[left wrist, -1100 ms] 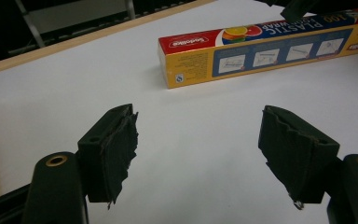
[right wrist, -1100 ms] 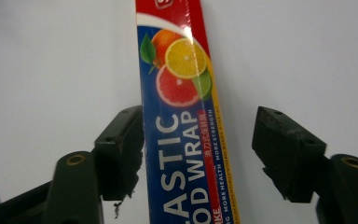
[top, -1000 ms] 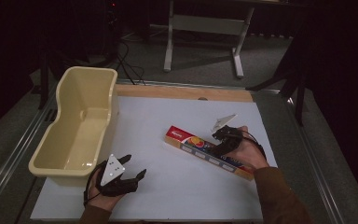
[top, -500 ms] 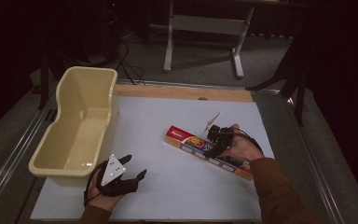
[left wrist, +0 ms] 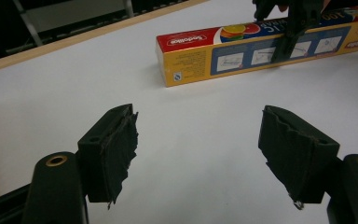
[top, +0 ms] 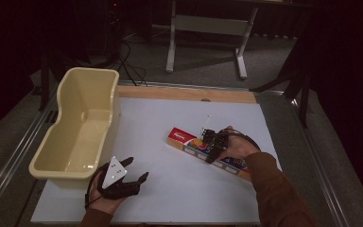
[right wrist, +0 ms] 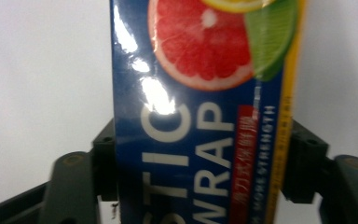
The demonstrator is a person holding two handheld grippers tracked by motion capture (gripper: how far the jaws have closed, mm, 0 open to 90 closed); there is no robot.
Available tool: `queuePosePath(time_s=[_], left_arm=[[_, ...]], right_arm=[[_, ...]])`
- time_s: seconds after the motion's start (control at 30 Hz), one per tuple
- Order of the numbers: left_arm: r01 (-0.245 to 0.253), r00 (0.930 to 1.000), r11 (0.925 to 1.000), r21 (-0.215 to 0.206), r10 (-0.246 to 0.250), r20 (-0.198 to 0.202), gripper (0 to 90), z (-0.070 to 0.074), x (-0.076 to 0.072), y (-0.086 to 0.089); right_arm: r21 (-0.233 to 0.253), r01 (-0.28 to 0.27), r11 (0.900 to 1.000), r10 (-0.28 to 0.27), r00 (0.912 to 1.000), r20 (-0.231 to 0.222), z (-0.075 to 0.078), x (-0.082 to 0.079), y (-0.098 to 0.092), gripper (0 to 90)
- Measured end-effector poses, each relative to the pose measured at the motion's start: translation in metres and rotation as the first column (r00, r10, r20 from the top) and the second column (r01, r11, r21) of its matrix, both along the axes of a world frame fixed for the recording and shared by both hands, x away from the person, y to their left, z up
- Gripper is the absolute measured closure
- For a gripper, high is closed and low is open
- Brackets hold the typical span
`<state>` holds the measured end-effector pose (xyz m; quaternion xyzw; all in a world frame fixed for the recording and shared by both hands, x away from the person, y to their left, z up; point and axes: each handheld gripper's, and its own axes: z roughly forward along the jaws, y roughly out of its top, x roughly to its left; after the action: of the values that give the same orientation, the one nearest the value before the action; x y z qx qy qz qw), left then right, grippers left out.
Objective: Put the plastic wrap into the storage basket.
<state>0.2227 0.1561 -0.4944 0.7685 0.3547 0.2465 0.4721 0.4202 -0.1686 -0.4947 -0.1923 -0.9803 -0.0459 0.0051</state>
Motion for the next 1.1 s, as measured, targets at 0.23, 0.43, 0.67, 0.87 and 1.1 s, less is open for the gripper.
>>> queuePosePath(time_s=[0.23,0.43,0.67,0.87,1.1], left_arm=[[-0.003,1.0000,1.0000,-0.001,0.003,0.000,27.5,0.000,-0.001,0.000],[-0.005,1.0000,1.0000,0.004,0.005,-0.002,27.5,0.000,0.000,0.000],[-0.006,1.0000,1.0000,0.003,0.006,-0.002,27.5,0.000,0.000,0.000],[-0.007,1.0000,1.0000,0.001,0.007,-0.002,27.5,0.000,-0.001,0.000],[-0.008,1.0000,1.0000,0.001,0.008,-0.001,27.6,0.000,-0.001,0.000]], right_arm=[[-0.070,-0.007,0.998,0.005,0.9996,-0.027,-0.002,0.002,0.007,39.5],[-0.073,0.017,0.997,-0.018,0.9997,-0.014,0.000,-0.001,0.007,40.0],[-0.057,0.073,0.996,-0.076,0.9955,-0.056,0.001,-0.002,0.008,40.3],[-0.030,0.155,0.987,-0.158,0.9773,-0.141,0.003,-0.003,0.009,40.7],[0.002,0.197,0.980,-0.193,0.9616,-0.196,0.007,-0.005,0.013,41.0]])
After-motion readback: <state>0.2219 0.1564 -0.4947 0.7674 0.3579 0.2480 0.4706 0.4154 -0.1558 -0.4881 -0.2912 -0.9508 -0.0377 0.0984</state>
